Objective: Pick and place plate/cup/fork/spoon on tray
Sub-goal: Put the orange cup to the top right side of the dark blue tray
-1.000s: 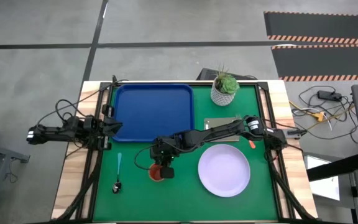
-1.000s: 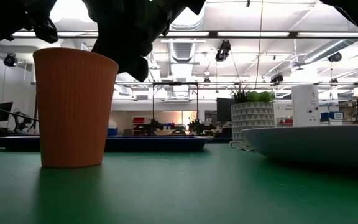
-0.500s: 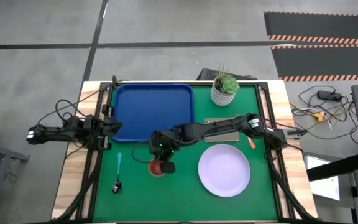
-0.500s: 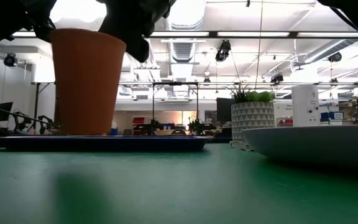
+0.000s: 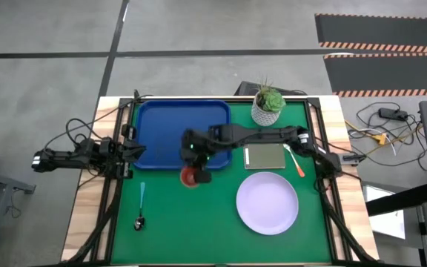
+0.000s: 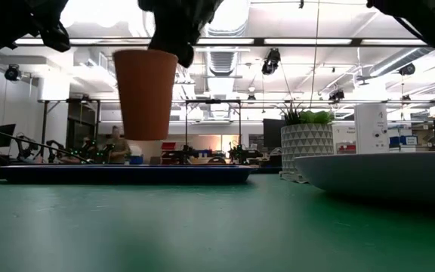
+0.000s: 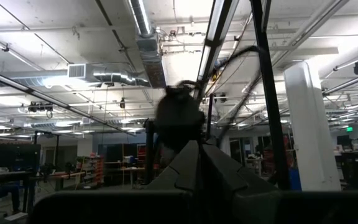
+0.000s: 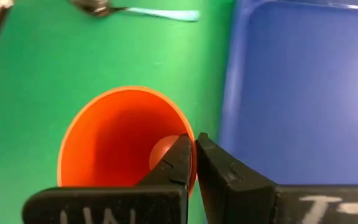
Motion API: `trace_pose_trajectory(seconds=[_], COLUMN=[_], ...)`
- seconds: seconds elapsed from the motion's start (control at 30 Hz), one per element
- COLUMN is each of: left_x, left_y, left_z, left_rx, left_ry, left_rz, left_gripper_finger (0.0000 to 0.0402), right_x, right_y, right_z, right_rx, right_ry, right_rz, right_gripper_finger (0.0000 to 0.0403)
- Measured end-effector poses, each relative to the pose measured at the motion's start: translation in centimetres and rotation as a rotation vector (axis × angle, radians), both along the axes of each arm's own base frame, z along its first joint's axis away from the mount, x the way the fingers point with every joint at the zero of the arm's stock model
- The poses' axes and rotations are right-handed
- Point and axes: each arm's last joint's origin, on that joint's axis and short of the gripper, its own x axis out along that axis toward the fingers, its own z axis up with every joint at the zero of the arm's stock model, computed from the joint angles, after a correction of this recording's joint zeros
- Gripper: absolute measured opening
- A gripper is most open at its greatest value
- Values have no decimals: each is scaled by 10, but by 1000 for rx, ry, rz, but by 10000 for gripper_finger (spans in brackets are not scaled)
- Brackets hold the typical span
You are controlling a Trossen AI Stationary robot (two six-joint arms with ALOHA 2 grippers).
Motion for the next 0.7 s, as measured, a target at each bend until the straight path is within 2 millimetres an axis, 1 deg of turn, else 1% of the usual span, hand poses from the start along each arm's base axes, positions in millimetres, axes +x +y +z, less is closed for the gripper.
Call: trace_pose_trajectory(seconds=[0.3,0.5,0.7], left_x=[0,0,0], left_y=[0,0,0], left_z=[0,1,1], left_rx=[-1,-1,-1], left_ry=[-4,-6,-6], left_rz=[-1,0,0], left_gripper_finger=[0,0,0], right_x=[-9,-25,-41], right_y=[-76,-137,-188], right_z=[4,7,7], right_rx=[34,67,92], right_ry=[-9,-15,-40], right_rz=[-105,-279,-425], right_gripper_finger=[9,9,9])
